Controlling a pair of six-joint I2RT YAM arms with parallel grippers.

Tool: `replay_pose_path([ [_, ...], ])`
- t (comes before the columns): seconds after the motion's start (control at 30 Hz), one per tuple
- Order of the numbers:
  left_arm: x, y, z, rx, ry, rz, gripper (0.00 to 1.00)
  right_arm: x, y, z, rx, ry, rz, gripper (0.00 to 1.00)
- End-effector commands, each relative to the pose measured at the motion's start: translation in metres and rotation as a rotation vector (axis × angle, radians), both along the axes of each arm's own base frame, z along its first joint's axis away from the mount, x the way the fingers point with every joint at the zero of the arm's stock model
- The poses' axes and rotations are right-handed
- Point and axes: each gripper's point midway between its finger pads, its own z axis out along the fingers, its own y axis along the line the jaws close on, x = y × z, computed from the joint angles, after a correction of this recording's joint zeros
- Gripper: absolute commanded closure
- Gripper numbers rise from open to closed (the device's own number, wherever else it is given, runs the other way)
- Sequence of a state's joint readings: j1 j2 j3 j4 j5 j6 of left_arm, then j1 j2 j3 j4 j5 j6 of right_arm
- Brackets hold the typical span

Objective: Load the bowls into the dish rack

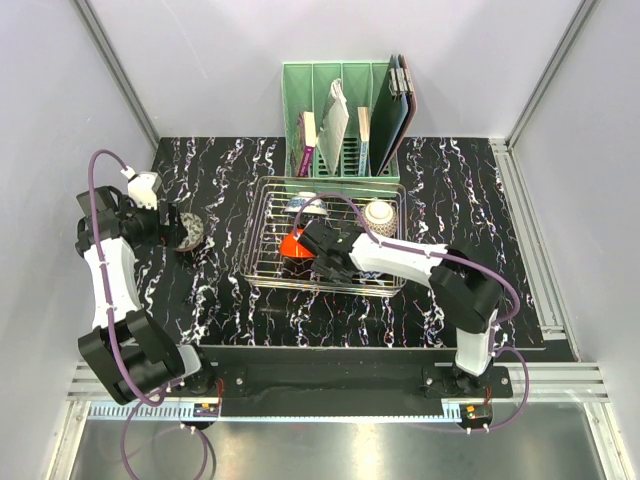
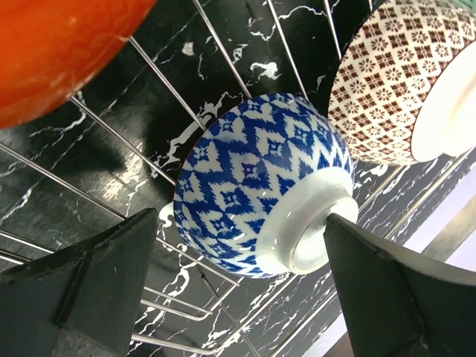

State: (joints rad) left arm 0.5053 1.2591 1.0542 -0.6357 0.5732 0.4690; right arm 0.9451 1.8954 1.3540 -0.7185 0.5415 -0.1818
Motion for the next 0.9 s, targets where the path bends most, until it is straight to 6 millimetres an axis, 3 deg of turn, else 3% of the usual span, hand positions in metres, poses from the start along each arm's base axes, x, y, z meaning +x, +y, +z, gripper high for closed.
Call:
replay_pose_path([
  [0.0, 0.012, 0.002, 0.023, -0.002, -0.068, -0.008, 0.01, -0.047, 0.02, -0.002, 0.153, 0.224, 0.126, 0.0],
  [0.27, 0.032, 0.027, 0.008, 0.001, -0.016, 0.094, 0.01, -0.025, 0.03, 0.047, 0.316, 0.176, 0.165, 0.0],
  [0.47, 0.047, 0.046, -0.011, 0.009, 0.022, 0.164, 0.01, -0.018, 0.031, 0.053, 0.331, 0.168, 0.177, 0.0],
  [0.67, 0.049, 0.059, -0.032, 0.045, 0.058, 0.201, 0.01, -0.004, 0.038, 0.061, 0.41, 0.143, 0.185, 0.02],
  [0.83, 0.047, 0.062, -0.035, 0.06, 0.061, 0.21, 0.01, 0.027, 0.036, 0.067, 0.473, 0.101, 0.158, 0.2],
  [0.87, 0.047, 0.063, -0.035, 0.066, 0.06, 0.211, 0.01, 0.031, 0.036, 0.064, 0.471, 0.105, 0.156, 0.28],
])
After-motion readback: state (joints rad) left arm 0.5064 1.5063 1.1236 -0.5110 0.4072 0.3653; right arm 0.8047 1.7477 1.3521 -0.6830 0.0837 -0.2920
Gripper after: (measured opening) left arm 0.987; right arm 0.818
